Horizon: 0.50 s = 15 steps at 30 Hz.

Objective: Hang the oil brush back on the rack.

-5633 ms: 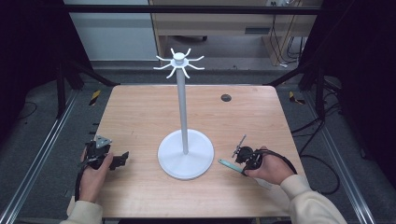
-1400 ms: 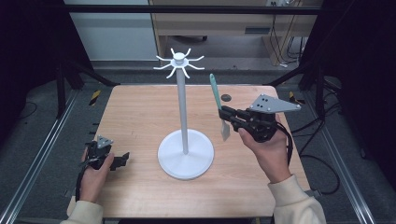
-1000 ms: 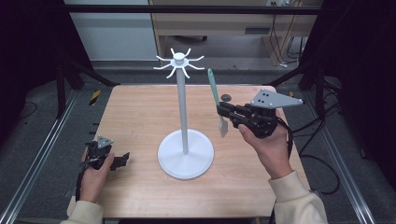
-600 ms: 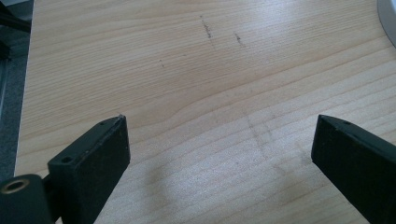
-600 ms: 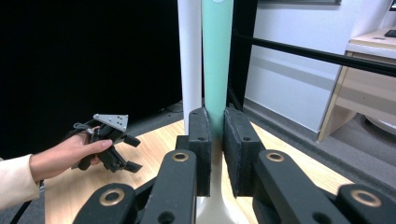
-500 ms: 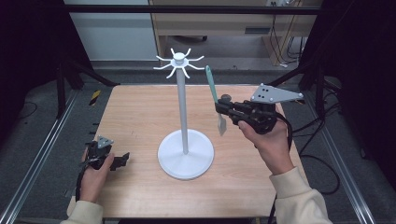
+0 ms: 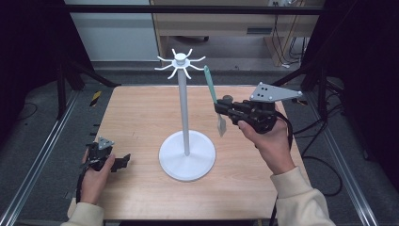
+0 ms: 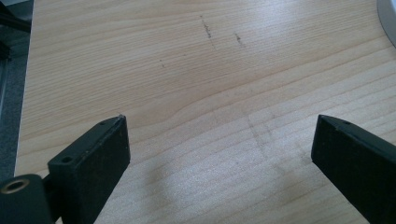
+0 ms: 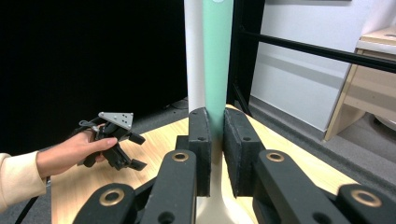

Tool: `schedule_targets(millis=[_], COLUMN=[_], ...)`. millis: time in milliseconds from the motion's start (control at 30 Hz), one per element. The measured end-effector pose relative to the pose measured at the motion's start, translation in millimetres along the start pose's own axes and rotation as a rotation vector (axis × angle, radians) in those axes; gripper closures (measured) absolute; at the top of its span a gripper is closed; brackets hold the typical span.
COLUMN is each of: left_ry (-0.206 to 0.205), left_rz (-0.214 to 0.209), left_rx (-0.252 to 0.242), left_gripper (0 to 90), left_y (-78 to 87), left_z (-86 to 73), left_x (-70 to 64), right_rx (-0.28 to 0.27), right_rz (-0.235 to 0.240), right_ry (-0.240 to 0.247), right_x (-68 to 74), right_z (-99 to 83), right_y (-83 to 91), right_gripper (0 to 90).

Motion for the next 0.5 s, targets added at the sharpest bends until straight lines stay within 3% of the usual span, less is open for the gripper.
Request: schedule_targets(millis=[500], left_ry=[-0.001], left_rz=[0.000], left_rx=[0.000], left_gripper=[4.0], left_y=[0.1], left_z=[0.1], left_x=[0.1], right_rx=[0.018], right_rz=[0.007], right_ry=[0.001], right_x=[-0.7], right_z=[2.3], right_y=[-8.5], right_gripper=[81.7])
Point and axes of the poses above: each handheld gripper's, and its own axes: y roughly backward along the jaws, z roughly out of its top, x roughly to its left, the point moved 2 cm from there along -y, roughly forward along the jaws, and after that the axes turned 12 degrees about z, right-handed, at the moved point
